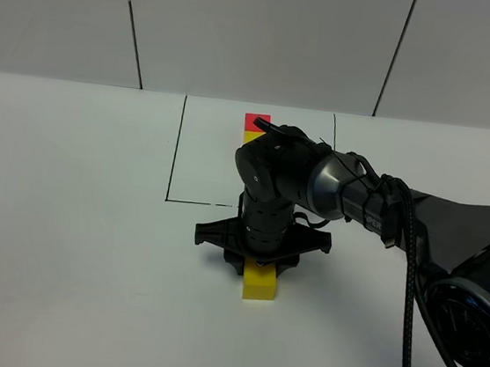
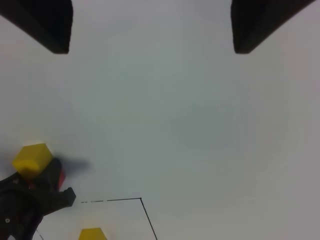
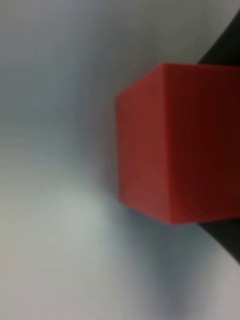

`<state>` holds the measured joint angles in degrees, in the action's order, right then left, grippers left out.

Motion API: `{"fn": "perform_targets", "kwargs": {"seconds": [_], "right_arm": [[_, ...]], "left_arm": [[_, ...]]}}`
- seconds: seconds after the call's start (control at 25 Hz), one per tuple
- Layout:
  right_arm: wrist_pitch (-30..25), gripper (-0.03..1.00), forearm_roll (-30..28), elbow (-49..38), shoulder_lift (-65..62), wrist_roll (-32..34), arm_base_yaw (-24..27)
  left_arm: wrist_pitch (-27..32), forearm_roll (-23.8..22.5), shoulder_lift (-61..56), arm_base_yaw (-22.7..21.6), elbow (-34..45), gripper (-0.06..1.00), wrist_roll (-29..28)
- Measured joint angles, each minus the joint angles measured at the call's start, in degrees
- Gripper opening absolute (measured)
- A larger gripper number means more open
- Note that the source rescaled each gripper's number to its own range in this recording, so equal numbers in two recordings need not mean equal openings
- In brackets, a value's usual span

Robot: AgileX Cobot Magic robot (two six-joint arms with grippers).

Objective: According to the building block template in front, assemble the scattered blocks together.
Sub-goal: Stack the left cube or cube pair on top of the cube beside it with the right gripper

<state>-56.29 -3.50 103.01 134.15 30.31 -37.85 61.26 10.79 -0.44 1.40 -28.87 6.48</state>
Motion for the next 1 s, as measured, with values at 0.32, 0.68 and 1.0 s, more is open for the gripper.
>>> {"fn": "perform_targets", "kwargs": {"seconds": [0.32,0.68,1.0], "right_arm": [[0.6,0.01,0.4,0.0,0.0,0.1,0.0],[1.7,0.66,0.7,0.0,0.1,3.1,0.0],[0.2,1.0,0.7,3.5,0.1,3.1,0.0]], "left_arm": [[0.0,0.0,0.0,0.0,0.0,0.43,0.0],[0.0,0.0,0.0,0.0,0.0,0.43,-0.1],[0.0,0.0,0.0,0.0,0.0,0.43,-0.1]]}}
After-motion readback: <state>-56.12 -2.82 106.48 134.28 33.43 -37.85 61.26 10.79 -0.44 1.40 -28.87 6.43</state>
